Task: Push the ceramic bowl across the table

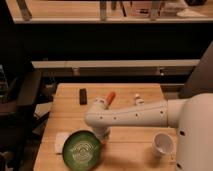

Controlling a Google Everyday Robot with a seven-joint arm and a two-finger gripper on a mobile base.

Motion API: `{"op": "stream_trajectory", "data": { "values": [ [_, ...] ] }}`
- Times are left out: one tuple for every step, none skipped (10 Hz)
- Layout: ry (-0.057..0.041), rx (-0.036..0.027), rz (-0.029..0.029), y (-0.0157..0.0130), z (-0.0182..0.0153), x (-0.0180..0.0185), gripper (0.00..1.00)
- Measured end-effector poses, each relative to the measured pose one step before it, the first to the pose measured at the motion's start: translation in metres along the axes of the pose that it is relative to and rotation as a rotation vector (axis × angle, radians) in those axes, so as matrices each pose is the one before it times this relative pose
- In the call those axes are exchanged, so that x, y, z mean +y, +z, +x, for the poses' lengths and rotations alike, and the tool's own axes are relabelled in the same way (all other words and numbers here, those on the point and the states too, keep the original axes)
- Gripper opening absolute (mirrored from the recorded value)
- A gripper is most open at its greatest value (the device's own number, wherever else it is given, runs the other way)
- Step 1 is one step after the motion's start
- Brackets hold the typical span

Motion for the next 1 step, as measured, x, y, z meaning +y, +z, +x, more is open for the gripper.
{"op": "stream_trajectory", "data": {
  "values": [
    [-0.0051, 0.00153, 0.0, -0.0003, -0.00401, -0.00163, 0.0]
  ]
}}
